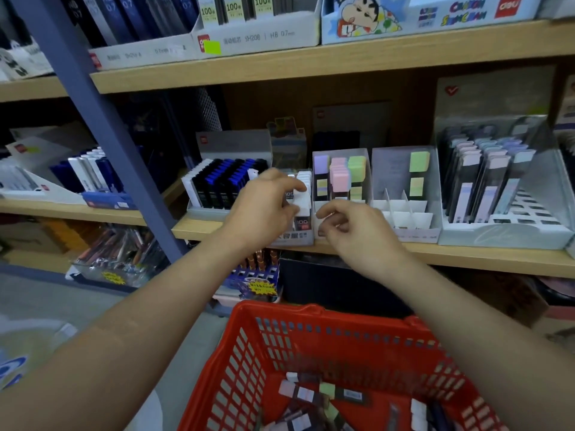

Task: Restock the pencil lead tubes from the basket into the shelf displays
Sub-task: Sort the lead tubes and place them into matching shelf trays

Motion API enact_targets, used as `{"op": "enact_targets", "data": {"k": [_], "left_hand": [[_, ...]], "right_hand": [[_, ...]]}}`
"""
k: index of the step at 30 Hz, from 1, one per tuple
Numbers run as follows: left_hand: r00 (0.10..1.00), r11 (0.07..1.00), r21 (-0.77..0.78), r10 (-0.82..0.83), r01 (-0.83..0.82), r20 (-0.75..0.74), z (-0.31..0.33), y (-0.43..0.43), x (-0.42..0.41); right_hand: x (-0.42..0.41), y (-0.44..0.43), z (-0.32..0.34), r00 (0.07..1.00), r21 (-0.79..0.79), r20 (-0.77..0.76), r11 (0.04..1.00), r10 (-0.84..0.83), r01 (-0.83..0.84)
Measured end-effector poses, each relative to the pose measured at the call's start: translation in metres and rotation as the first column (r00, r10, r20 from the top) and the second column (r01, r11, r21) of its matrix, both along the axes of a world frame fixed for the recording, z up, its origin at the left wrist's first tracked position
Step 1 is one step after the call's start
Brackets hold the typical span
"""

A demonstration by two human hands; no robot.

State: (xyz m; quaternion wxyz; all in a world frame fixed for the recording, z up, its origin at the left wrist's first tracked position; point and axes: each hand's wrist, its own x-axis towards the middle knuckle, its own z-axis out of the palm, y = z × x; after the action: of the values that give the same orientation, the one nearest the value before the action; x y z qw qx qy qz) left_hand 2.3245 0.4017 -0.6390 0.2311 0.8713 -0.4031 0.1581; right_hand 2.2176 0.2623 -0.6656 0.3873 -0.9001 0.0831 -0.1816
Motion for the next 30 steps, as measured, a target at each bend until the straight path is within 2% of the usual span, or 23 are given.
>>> {"op": "enact_targets", "data": {"k": [3, 5, 8, 12, 15, 18, 22, 25, 28, 30], "left_hand": [[0.998, 0.999, -0.04, -0.027, 0.029, 0.049, 0.013, 0.001, -0.009], [0.997, 0.997, 0.002, -0.074, 0.074, -0.015, 0.021, 0.003, -0.022], [0.959, 0.976, 0.114, -0.153, 0.184, -0.24, 0.027, 0.007, -0.048], [0.814, 0.893, 0.319, -0.084, 0.317, -0.574, 0.012, 0.017, -0.075], [0.728, 0.831, 0.413, 0.014, 0.373, -0.685, -0.031, 0.022, -0.091], [0.61, 0.802, 0.45, 0.139, 0.392, -0.78, -0.092, 0.032, -0.106], [0.608, 0.639, 0.643, 0.326, 0.422, -0.724, -0.17, 0.049, -0.12], [0.638, 0.51, 0.74, 0.403, 0.44, -0.657, -0.206, 0.061, -0.137], [0.612, 0.471, 0.757, 0.453, 0.454, -0.649, -0.235, 0.074, -0.154], [0.595, 0.472, 0.757, 0.473, 0.452, -0.65, -0.253, 0.081, -0.163]], "right_hand": [[-0.006, -0.006, 0.018, 0.985, 0.009, -0.138, 0.994, 0.107, -0.107], [-0.014, -0.011, 0.026, 0.923, 0.047, -0.295, 0.969, 0.247, -0.244], [-0.025, -0.014, 0.024, 0.746, 0.153, -0.538, 0.916, 0.393, -0.372], [-0.037, -0.005, -0.017, 0.495, 0.255, -0.757, 0.89, 0.426, -0.377], [-0.053, 0.008, -0.067, 0.354, 0.313, -0.843, 0.905, 0.405, -0.29], [-0.07, 0.017, -0.115, 0.339, 0.37, -0.856, 0.92, 0.391, -0.127], [-0.088, 0.024, -0.161, 0.354, 0.433, -0.863, 0.889, 0.36, 0.15], [-0.098, 0.029, -0.194, 0.307, 0.455, -0.878, 0.839, 0.367, 0.297], [-0.104, 0.04, -0.223, 0.211, 0.493, -0.87, 0.764, 0.446, 0.416], [-0.105, 0.048, -0.235, 0.194, 0.529, -0.841, 0.69, 0.506, 0.494]]}}
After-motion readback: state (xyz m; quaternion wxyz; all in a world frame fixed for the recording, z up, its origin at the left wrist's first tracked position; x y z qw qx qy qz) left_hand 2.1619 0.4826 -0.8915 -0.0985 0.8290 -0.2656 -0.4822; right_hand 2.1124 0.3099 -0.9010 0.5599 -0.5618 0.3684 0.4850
